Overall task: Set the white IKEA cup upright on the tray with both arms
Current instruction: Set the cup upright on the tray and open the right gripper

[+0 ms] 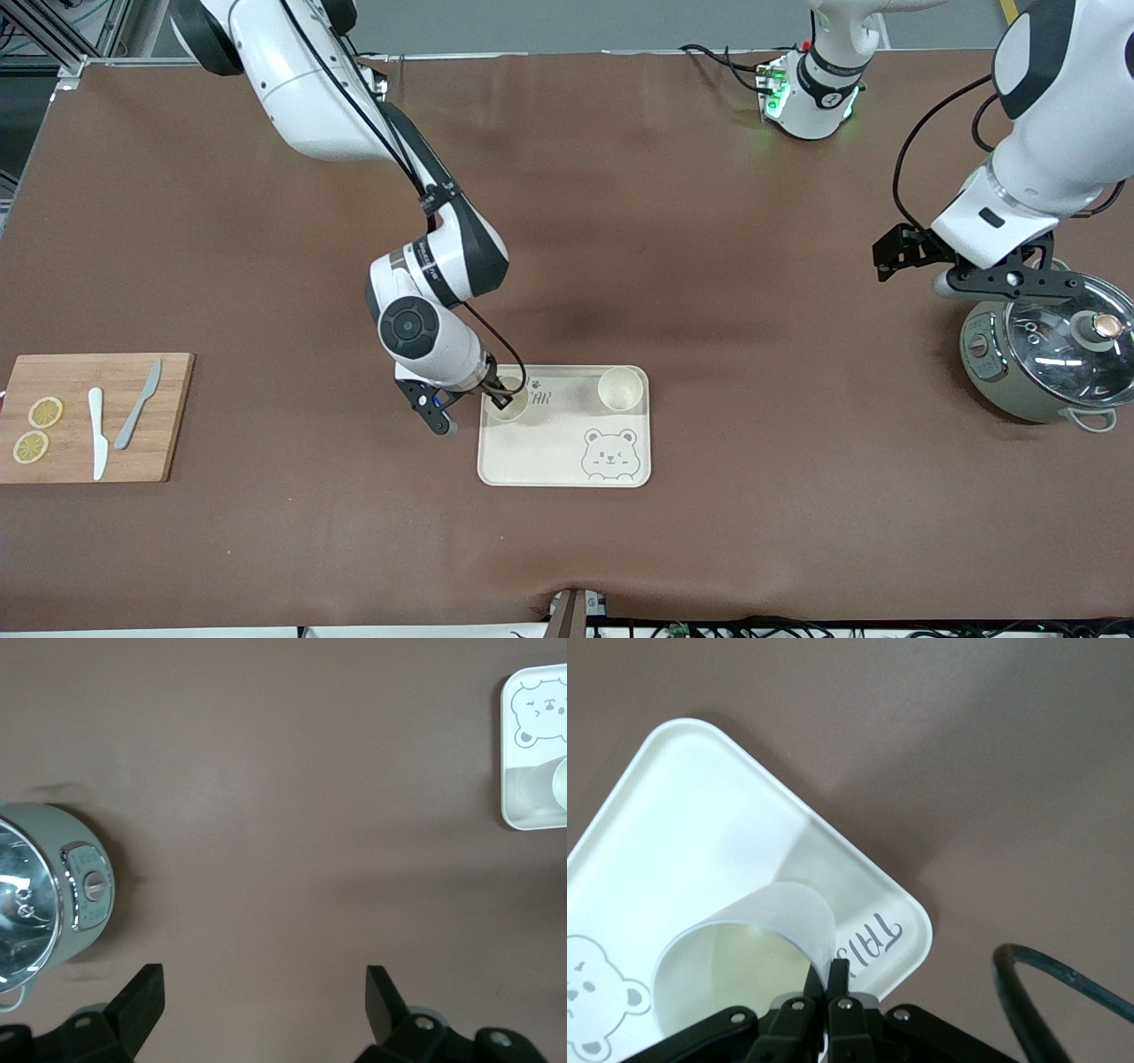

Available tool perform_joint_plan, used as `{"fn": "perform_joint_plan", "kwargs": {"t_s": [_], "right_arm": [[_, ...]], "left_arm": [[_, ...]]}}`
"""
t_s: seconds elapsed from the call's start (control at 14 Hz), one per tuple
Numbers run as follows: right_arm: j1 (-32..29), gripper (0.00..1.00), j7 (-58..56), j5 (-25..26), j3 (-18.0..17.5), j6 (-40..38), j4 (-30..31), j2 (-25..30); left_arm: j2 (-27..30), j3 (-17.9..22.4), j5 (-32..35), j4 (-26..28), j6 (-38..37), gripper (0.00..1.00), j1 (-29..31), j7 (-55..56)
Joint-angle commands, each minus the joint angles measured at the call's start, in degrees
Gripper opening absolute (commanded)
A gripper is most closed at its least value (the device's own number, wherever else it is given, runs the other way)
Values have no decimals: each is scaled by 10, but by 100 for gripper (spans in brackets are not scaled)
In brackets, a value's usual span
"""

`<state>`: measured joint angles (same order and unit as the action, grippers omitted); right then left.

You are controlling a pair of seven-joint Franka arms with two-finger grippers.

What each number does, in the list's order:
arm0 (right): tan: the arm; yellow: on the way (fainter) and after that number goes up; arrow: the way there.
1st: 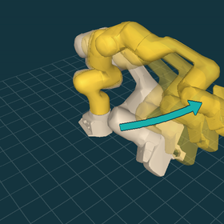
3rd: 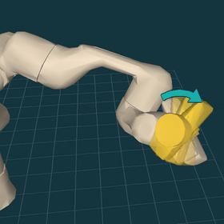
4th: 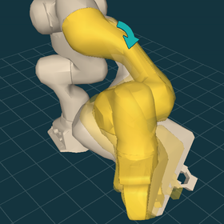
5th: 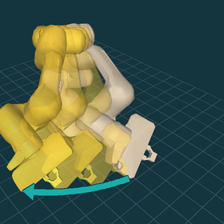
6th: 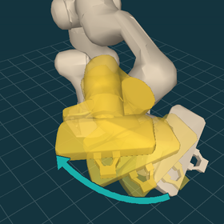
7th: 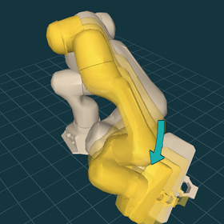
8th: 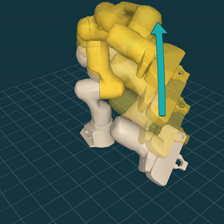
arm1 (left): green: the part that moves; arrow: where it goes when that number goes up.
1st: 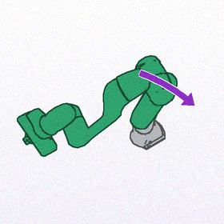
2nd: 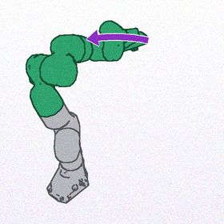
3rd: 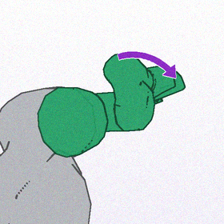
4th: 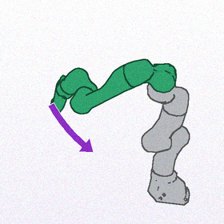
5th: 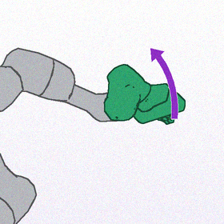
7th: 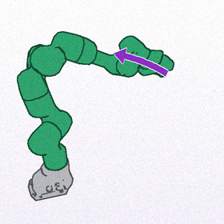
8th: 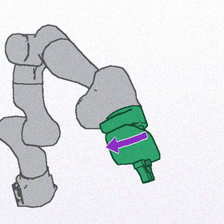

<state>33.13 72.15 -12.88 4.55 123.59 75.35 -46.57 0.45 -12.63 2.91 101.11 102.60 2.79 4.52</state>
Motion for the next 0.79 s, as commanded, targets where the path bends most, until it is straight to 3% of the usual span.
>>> {"fn": "perform_joint_plan", "kwargs": {"t_s": [0.0,0.14,0.21,0.29,0.36,0.71], "right_arm": [[13,0,14,-8,7,-2,-22,-19],[13,0,15,-8,7,-2,-21,-22],[12,24,14,-7,7,-2,-20,-22],[12,87,13,-6,8,-2,-20,-22],[11,100,9,-5,9,-4,-20,-21],[1,100,5,-6,12,-12,-28,7]], "left_arm": [[38,-2,-14,21,6,100,24,-15],[39,1,-15,1,0,100,32,-18],[34,1,-15,-22,-24,100,34,-18],[29,1,-15,-48,-47,100,35,-18],[25,1,-15,-62,-59,100,36,-18],[7,1,-13,-78,-72,100,35,-18]]}}
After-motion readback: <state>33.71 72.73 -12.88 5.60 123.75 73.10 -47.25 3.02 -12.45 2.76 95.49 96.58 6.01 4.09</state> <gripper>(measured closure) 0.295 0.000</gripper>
